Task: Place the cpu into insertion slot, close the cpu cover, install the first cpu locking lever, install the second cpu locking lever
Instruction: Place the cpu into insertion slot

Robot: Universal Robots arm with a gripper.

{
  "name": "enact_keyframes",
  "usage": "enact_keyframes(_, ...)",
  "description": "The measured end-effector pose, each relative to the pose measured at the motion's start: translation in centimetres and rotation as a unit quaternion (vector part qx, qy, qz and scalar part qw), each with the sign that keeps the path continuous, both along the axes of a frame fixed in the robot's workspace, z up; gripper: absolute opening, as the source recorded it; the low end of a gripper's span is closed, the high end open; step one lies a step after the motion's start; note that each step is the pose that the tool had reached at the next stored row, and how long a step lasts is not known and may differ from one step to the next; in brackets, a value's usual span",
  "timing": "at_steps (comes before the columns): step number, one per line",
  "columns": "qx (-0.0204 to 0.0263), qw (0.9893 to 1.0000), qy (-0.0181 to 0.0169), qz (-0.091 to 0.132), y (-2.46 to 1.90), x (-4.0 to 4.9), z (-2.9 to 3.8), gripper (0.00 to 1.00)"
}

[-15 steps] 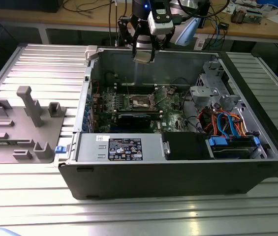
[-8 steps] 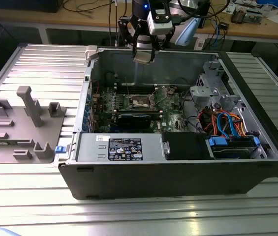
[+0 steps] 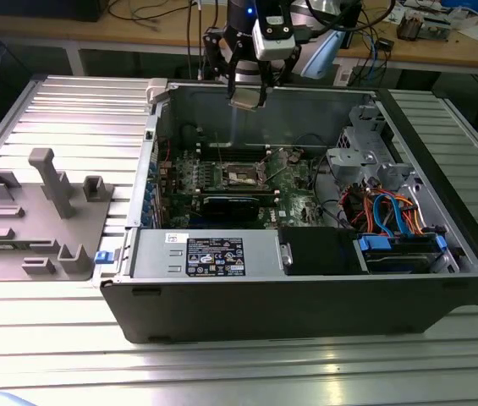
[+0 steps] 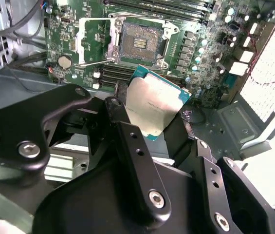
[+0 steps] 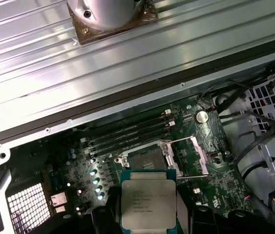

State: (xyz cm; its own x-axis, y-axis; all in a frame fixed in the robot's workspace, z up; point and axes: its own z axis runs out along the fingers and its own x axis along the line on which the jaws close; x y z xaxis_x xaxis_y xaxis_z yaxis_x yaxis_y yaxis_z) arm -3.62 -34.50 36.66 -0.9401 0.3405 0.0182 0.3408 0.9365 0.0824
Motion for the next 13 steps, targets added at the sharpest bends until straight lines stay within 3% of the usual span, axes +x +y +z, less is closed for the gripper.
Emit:
enact_keyframes(5,-0.0011,0.999,-0.0001,-0.044,0.0,0.01,-0.22,0.55)
enact_keyframes(13,-0.0011,0.9989,0.0,-0.047,0.0,0.01,-0.25,0.55)
